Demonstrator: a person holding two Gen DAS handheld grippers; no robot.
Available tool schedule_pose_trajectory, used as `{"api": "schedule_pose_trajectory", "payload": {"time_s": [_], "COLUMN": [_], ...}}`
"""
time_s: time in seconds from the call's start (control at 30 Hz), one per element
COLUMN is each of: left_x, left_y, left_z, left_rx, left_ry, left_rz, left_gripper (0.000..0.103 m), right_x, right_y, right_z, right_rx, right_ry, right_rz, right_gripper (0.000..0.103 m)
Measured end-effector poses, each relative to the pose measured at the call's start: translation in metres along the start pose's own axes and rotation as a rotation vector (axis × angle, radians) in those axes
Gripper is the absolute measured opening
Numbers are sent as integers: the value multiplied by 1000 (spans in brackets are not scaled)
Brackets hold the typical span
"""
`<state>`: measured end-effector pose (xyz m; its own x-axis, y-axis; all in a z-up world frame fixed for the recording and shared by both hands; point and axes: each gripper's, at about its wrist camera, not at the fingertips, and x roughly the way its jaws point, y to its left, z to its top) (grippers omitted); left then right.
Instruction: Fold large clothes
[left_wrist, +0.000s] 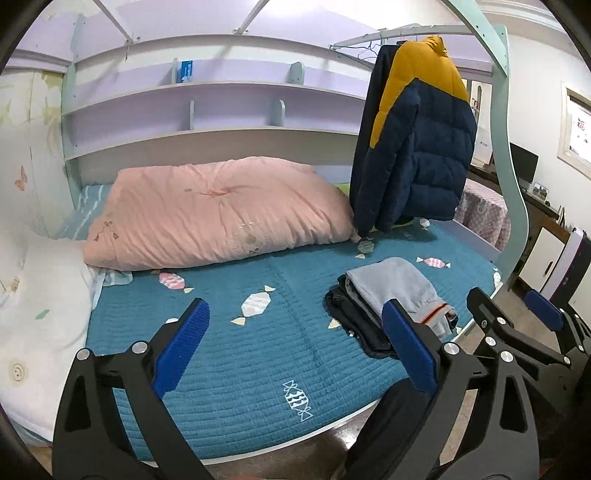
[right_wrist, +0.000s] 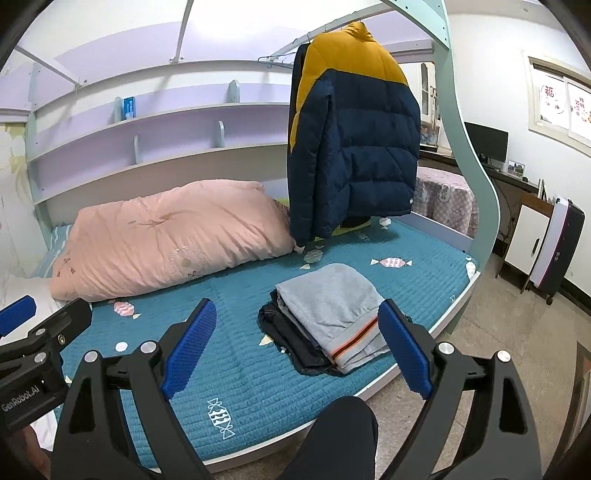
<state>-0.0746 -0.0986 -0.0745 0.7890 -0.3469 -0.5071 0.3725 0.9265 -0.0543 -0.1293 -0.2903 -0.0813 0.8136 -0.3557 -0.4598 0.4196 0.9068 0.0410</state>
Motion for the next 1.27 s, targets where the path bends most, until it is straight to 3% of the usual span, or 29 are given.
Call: {"api": "schedule_pose_trajectory", "payload": {"time_s": [1.27], "left_x": [4], "left_y": [-11], "left_z": [1], "left_rx": [17], "left_ry": [42], "left_rz": [27], "left_gripper": [95], "right_x": [-10], "right_y": [3], "right_z": [-5], "right_rx": [18], "right_ry": [22], "right_rz": [5], "right_gripper": [86]}}
